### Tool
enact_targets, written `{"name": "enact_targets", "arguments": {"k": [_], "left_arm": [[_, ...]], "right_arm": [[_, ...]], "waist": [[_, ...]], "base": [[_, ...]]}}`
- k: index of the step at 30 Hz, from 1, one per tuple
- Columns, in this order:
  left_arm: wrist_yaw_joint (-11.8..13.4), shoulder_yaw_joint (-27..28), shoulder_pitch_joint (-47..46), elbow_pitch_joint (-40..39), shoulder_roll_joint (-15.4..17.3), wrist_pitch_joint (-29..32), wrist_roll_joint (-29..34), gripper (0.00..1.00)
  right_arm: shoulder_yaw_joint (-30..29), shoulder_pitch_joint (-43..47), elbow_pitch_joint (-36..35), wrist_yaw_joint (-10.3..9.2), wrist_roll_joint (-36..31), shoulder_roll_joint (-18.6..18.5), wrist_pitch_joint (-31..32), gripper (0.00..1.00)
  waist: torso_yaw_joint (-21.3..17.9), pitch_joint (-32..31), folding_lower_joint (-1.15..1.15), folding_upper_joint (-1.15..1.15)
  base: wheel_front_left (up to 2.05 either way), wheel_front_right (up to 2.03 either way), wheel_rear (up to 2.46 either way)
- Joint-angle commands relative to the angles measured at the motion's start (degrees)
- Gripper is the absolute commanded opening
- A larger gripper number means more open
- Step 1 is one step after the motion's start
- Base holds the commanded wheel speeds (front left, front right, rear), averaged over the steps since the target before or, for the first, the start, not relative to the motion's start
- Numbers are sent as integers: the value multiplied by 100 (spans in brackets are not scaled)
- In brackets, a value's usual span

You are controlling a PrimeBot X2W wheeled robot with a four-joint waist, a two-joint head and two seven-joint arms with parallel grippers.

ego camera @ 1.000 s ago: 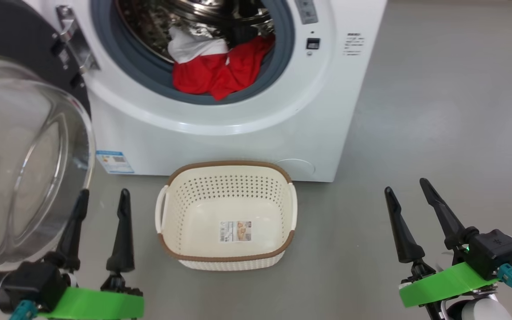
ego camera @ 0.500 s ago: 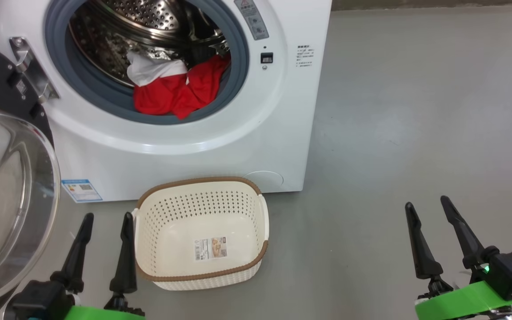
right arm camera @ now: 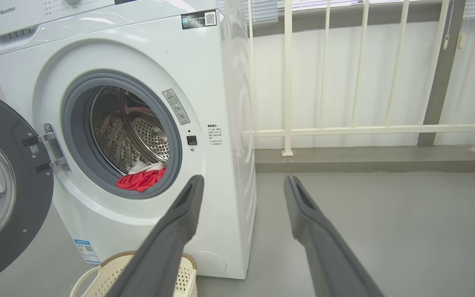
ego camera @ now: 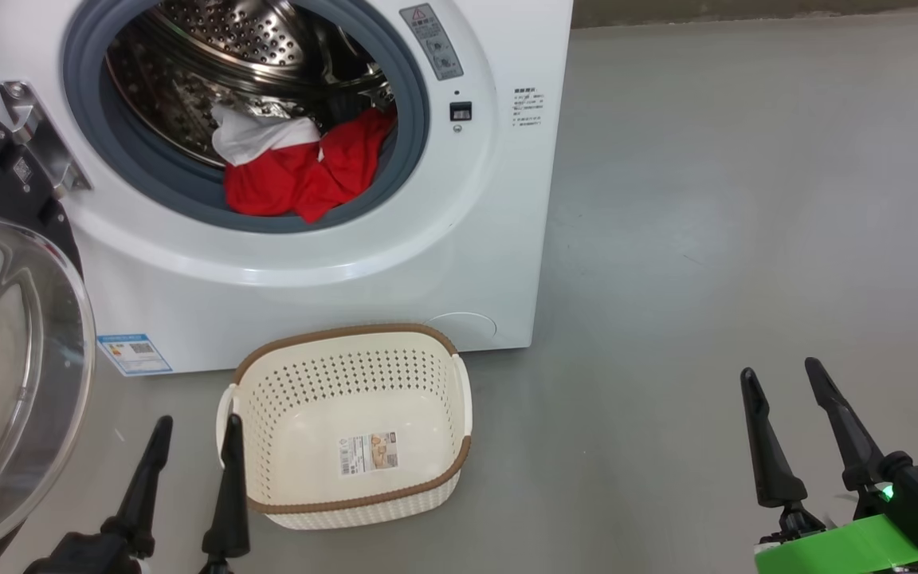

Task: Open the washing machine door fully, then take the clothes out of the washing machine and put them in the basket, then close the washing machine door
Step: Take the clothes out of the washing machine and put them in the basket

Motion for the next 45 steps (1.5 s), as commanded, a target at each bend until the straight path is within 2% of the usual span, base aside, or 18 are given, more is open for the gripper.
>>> {"name": "enact_targets", "arguments": {"k": [1,15,21,36,39,45], "left_arm": [[58,161,-80,-113,107,-52,72,100],[130,65,-170,-49,138,-76,148,100],[266,52,-195,-53,136,-56,205,100],[269,-26,-188,-141,168,-58,138,100],[213,-80,-168,-178,188,-64,125,100],[282,-143,-150,-212,190,-65,182,100]], "right_arm": [[102,-52,-180,36,20,-53,-51,100],[53,-79,-174,36,66,-53,-85,100],[57,-62,-191,36,56,-53,-90,100],[90,-35,-143,36,105,-53,-96,100],[92,-12,-149,36,108,-53,-97,100],[85,9,-178,36,96,-53,-85,100]], "waist": [[-1,8,0,0],[55,11,0,0],[82,24,0,0],[144,-35,0,0],[156,-60,0,0],[176,-85,0,0]], "base": [[0,0,0],[0,0,0],[13,-13,0],[125,-125,0],[77,-77,0],[19,-19,0]]}}
